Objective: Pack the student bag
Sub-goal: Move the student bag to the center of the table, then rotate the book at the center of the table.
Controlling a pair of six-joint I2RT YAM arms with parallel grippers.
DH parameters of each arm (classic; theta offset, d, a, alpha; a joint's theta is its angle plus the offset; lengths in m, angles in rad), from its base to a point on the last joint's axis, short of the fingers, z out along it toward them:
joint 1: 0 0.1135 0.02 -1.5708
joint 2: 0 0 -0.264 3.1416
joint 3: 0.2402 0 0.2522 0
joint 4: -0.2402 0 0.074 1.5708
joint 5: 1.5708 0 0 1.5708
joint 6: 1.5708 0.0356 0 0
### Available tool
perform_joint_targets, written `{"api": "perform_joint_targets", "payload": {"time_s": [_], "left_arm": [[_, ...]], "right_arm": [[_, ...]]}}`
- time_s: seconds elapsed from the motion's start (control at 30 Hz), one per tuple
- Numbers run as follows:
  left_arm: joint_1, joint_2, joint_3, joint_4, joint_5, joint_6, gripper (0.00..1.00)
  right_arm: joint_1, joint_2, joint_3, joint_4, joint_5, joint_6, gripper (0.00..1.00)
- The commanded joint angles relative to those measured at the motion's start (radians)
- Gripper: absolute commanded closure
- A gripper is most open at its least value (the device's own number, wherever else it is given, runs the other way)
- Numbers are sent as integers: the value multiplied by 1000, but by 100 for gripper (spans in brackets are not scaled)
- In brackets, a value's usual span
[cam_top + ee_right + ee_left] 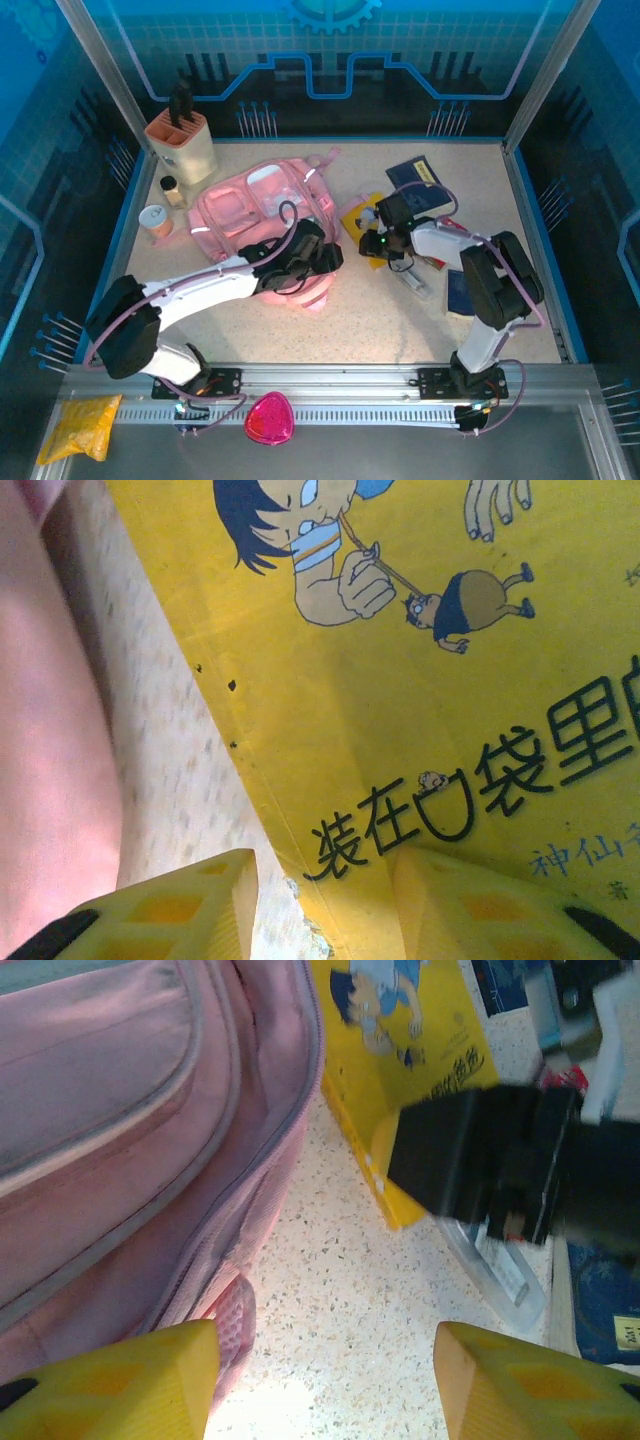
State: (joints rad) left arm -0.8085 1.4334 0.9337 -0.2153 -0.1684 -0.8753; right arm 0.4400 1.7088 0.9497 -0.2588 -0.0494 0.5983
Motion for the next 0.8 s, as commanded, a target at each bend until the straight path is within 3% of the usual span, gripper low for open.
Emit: {"api": "perform_joint_targets", "payload": {"time_s": [0.0,0.13,0.3,0.5,0.77], "left_arm": [[-14,-55,-31,43,-30,-47,42],[-54,-59,-54,92,-72,-94,46],[-115,8,-27,177,-90,-138,46],[-169,178,91,209,-74,-157,46],[-173,393,230,188,-67,-156,46]], "right_arm": [[60,-88,-99,-74,-35,60,58],[39,-219,-102,-110,-38,54,53],[-70,-291,-48,-186,7,-16,42],[-241,-220,-25,-154,-55,-48,37],[-291,-55,62,-128,-93,-51,30]]}}
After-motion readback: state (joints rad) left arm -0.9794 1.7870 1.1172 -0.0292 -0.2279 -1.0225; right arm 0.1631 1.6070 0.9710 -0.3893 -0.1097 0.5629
